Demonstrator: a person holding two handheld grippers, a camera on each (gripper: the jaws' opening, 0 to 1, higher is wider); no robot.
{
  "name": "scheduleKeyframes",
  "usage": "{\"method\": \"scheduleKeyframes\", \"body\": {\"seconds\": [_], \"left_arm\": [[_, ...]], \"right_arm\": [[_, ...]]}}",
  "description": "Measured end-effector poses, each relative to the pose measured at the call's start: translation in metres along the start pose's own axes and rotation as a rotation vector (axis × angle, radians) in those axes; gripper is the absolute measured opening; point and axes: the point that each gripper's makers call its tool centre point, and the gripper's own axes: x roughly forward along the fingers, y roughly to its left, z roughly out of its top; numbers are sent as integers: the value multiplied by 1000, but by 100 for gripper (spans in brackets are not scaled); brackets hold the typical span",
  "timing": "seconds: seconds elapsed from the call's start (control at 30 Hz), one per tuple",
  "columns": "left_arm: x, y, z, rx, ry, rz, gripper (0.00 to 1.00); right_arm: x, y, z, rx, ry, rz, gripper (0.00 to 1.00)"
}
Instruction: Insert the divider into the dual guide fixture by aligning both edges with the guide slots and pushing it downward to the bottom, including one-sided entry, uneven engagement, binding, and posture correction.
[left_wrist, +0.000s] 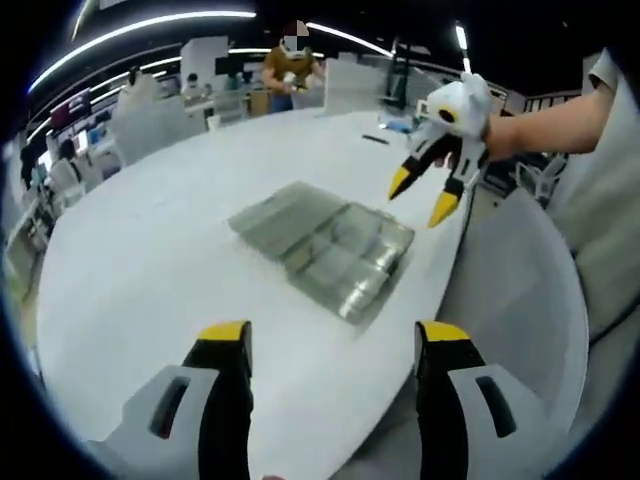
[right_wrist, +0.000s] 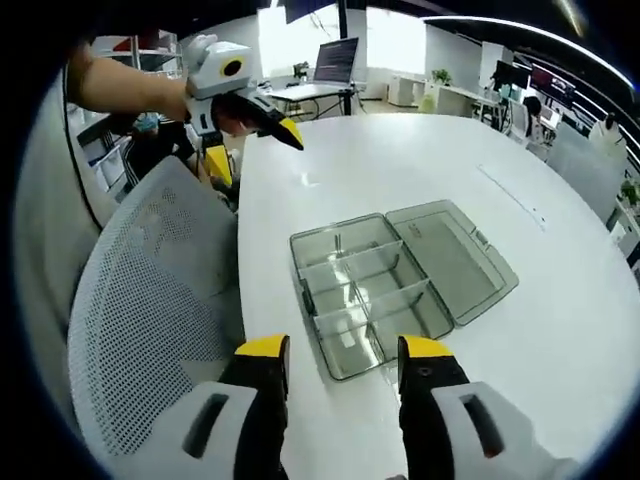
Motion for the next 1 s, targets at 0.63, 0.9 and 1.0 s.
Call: {"method": "scheduleKeyframes", "body": {"seconds": [0.63,0.9,1.0], "left_arm": [[-12,40,-37,64,114,15,63],[-14,61,-59,95,182,23,62],[-15,69,-66,95,204,26,60]], "right_arm": [[-3,18,0,90,-37,-18,55],[-6,24,5,95,-50,-24,59],[-8,25,6,93,-47,-28,59]]}}
